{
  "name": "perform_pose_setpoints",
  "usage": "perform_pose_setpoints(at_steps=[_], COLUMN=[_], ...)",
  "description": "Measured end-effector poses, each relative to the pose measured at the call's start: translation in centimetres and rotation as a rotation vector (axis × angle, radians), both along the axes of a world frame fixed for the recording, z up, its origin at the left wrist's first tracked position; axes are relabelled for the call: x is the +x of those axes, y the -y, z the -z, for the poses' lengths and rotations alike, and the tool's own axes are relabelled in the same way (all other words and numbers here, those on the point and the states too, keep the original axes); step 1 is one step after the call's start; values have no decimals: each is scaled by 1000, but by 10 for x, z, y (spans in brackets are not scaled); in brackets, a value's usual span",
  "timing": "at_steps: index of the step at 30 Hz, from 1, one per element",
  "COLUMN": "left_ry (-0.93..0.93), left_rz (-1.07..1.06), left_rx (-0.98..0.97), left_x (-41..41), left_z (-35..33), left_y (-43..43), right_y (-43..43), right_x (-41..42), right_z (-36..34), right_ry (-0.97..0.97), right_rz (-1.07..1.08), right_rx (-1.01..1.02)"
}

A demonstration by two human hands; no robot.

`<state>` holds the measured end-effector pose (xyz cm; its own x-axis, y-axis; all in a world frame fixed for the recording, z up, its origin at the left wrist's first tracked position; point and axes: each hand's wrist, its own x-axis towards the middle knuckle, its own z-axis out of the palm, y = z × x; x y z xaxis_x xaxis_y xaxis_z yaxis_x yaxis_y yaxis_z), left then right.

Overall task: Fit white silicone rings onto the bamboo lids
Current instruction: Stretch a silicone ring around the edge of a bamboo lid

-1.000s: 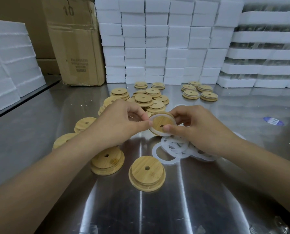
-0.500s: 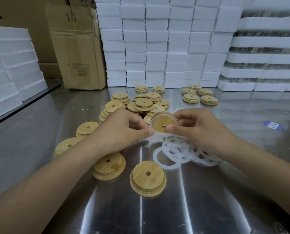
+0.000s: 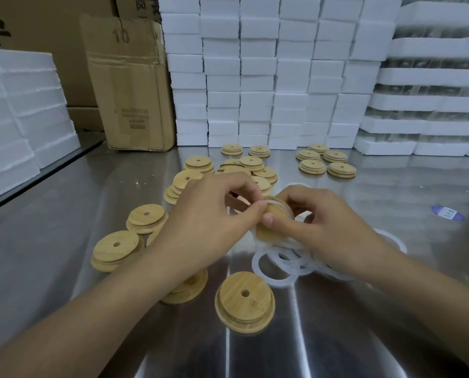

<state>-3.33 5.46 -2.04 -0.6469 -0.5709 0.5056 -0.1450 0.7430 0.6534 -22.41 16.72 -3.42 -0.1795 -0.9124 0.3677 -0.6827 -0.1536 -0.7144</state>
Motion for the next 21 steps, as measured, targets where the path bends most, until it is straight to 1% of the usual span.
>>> perform_pose_setpoints(at_steps=[3, 6, 11, 14, 17, 21], left_ry=[32, 61, 153, 141, 120, 155], left_rz=[-6, -26, 18, 83, 71, 36], left_rx=[-95, -124, -75, 14, 54, 43], left_x=[0, -1, 4, 5, 4, 4], left_z=[1, 1, -5, -5, -2, 0], left_y=[-1, 4, 19, 21, 20, 20], right_y=[0, 2, 4, 4, 4, 4], right_x=[0, -2, -3, -2, -3, -4], right_z=[1, 3, 5, 6, 7, 7], right_ry=[-93, -112, -40, -5, 49, 99], right_rz=[35, 27, -11, -15, -18, -33], right_rx=[-36, -30, -7, -22, -31, -30])
